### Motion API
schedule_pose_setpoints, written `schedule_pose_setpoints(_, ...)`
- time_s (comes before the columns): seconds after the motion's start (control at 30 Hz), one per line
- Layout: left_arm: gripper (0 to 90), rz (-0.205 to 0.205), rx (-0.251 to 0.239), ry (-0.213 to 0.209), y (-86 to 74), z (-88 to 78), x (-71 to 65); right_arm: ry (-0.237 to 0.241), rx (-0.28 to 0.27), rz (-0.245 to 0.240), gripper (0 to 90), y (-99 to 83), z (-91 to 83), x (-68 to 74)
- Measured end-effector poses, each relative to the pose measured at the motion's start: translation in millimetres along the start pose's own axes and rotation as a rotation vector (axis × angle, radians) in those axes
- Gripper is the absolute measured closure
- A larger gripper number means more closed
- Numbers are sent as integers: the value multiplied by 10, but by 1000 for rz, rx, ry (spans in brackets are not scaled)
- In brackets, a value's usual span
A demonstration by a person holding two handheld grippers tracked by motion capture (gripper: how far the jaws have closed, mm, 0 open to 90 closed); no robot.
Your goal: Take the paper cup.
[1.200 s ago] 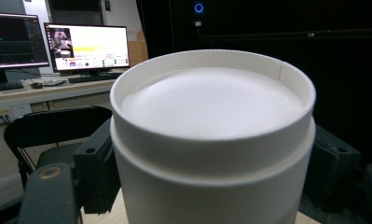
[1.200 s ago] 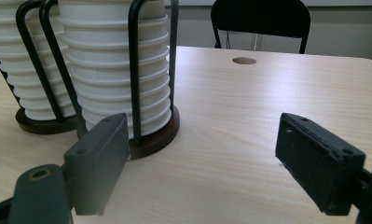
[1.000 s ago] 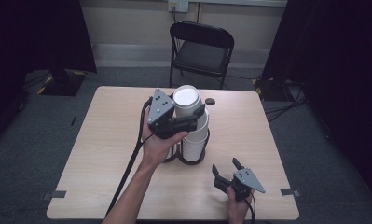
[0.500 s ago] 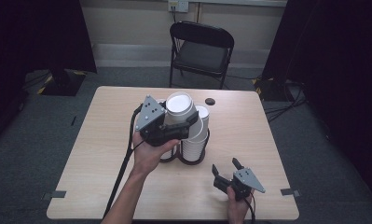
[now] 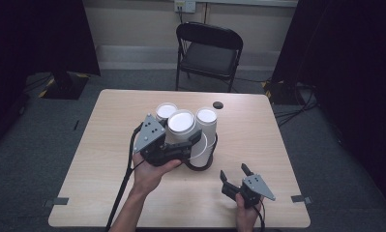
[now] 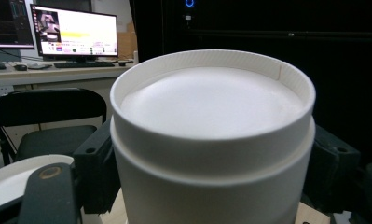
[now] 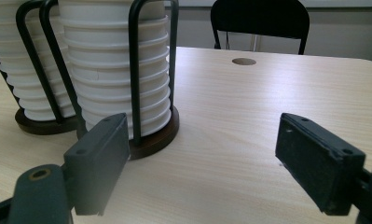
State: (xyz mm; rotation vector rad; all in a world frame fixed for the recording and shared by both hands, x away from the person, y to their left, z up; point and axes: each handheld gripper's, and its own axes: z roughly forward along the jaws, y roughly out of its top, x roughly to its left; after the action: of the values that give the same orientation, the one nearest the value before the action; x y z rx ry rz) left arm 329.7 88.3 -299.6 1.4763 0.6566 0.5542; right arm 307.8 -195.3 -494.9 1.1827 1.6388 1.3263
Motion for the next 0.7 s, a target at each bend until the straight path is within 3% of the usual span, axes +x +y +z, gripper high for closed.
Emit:
schedule_pose_setpoints(0.1, 209, 2, 12, -10, -34, -35, -5, 5, 0, 2, 165, 0, 0, 0)
schedule_pose_setpoints(0.27, 209, -30, 27, -18, -150, -63, -34, 34, 7, 0, 155, 4, 6, 4)
schedule_pose_setpoints(0.5, 209, -66, 70, -21, -338, -88, -18, 52, 22, -38, 167, 5, 7, 78)
schedule_pose_setpoints(0.53, 209, -71, 74, -22, -366, -92, -7, 93, 9, -33, 166, 0, -5, 96)
schedule_pose_setpoints(0.7, 209, -125, 113, -22, -541, -84, 33, 148, -6, -39, 176, 1, -13, 213)
